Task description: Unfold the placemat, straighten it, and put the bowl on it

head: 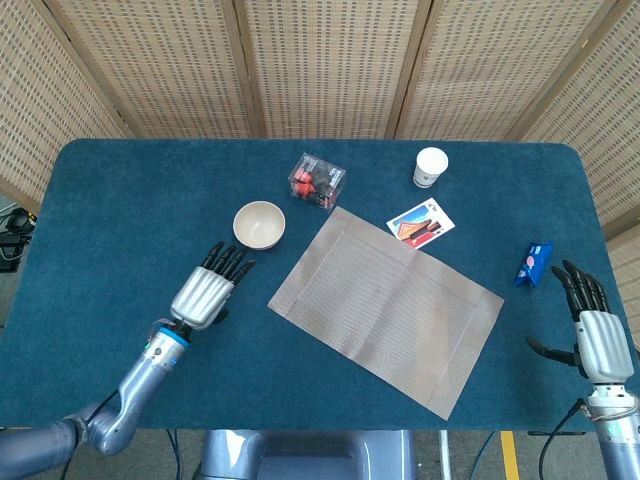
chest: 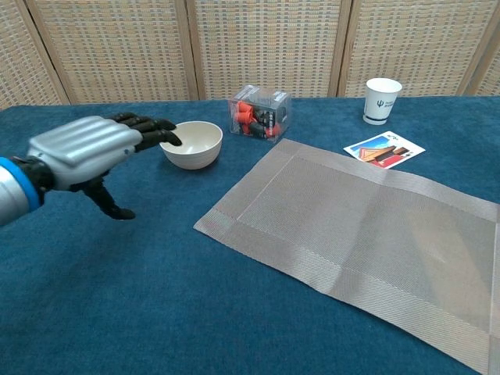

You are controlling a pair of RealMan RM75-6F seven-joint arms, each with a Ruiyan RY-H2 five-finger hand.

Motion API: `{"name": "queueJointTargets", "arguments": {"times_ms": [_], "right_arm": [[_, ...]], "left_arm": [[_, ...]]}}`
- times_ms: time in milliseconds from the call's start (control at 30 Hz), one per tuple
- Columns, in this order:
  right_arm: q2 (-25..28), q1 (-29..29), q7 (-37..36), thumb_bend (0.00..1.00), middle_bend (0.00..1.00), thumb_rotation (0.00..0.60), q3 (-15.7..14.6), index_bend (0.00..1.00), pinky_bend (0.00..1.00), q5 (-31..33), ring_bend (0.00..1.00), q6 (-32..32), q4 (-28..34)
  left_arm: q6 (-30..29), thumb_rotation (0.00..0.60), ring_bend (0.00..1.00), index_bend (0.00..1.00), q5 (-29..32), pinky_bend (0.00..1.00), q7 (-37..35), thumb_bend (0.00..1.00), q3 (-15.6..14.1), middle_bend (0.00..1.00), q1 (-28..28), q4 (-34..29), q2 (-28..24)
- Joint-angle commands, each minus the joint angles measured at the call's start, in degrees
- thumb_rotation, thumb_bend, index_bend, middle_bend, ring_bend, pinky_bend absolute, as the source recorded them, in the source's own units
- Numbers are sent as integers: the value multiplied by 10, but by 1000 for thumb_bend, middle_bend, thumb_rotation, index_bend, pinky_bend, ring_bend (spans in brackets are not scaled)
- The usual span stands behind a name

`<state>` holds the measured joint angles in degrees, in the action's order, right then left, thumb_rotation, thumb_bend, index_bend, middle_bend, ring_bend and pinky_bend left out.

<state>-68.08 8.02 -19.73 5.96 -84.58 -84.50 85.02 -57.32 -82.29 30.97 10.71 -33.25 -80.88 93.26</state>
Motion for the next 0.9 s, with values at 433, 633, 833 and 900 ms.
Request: {"name": "queueJointTargets", "arguments": {"times_ms": [433,633,833,900], "right_arm": [[10,-1,-47,134,0,600,17,88,0,11,0,0,-10],[14,-2,-64,133,0,600,21,88,0,12,0,1,-12],[15,-3,-68,133,0,600,22,88,0,11,0,-2,-11],[16,-4,-71,133,0,600,23,88,0,10,0,-3,-11]], "left_arm": [[57,600,0,177,63,0,66,144,12,0,-86,98,109],[60,600,0,183,83,0,83,144,10,0,-103,122,130],[59,600,0,190,93,0,92,166,6,0,-115,141,144],[55,600,0,201,94,0,89,227,5,0,-119,148,150]]}}
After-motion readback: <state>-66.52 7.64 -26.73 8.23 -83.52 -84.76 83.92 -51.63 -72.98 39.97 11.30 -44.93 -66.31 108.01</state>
